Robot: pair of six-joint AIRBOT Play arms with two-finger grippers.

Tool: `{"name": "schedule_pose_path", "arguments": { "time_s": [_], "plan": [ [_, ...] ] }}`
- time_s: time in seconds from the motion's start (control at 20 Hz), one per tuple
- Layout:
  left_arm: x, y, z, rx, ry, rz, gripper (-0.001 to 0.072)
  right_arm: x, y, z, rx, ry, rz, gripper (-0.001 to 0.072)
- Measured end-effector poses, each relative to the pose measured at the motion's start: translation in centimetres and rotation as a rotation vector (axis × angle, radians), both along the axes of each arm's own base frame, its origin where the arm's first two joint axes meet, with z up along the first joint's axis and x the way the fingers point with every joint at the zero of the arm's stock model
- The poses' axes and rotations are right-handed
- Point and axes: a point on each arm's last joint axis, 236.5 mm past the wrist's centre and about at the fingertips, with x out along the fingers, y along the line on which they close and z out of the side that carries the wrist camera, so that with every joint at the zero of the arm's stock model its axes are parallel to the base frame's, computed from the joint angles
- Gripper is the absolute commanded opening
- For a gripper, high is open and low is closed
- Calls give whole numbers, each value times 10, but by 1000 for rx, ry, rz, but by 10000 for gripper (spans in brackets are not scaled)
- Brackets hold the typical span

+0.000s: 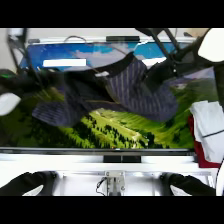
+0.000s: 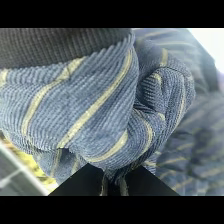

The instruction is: Fold the shirts.

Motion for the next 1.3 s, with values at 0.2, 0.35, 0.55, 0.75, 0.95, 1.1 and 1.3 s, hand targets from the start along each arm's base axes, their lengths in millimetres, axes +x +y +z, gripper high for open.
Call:
{"name": "schedule_pose_path", "arguments": {
  "time_s": [0.2, 0.35, 0.55, 0.75, 0.95, 1.1, 1.3],
  "plan": [
    [14, 44, 36, -2, -66, 85, 56, -11, 10, 4, 34, 19, 49, 87],
    [17, 59, 55, -7, -103, 107, 56, -17, 16, 3, 37, 27, 76, 87],
    [21, 63, 68, -12, -140, 111, 56, -26, 33, -4, 8, 38, 132, 87],
    [24, 66, 72, -18, -155, 114, 56, -25, 36, -12, -39, 33, 141, 87],
    [25, 65, 76, -39, -164, 112, 56, -16, 28, -20, -92, 26, 106, 87],
    [25, 46, 85, -98, -193, 64, 55, -7, 22, -30, -134, 36, 72, 87],
    [17, 8, 95, -152, -227, -32, 56, 9, 16, -44, -179, 39, 19, 87]
  ]
}}
